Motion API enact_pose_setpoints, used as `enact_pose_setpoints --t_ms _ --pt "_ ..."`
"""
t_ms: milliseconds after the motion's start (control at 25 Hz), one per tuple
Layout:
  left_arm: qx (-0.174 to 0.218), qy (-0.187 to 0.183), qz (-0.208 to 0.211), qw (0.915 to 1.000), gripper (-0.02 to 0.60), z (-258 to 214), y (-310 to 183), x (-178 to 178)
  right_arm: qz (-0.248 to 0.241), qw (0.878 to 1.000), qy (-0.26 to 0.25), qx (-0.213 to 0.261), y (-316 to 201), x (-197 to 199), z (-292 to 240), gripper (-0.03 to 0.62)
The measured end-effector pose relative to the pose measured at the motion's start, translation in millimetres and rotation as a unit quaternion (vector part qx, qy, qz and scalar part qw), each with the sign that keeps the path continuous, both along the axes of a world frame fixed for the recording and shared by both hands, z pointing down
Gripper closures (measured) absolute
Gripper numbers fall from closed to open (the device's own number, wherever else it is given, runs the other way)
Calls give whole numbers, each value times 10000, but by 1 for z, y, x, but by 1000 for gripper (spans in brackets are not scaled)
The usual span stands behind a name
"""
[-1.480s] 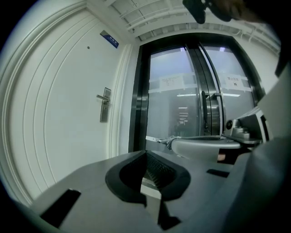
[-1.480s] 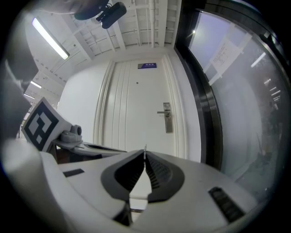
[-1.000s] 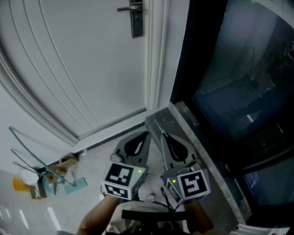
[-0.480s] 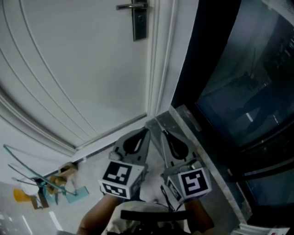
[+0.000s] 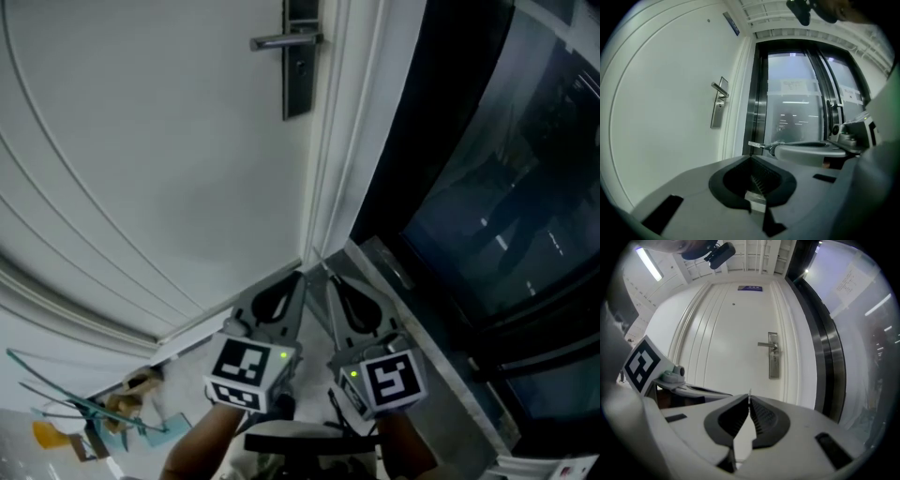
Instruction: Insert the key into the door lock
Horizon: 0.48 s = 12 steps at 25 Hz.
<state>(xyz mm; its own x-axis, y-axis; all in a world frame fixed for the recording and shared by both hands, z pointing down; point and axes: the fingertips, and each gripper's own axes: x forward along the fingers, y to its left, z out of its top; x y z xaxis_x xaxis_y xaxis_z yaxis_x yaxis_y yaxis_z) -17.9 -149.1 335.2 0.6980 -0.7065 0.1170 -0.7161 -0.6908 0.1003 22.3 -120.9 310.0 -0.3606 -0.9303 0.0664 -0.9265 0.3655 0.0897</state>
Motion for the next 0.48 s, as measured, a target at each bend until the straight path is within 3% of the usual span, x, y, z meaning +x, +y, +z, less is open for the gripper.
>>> enact_pose_setpoints --t_ms 480 --pt "56 228 270 9994 572 -21 -47 -14 200 9979 561 241 -49 -21 -29 577"
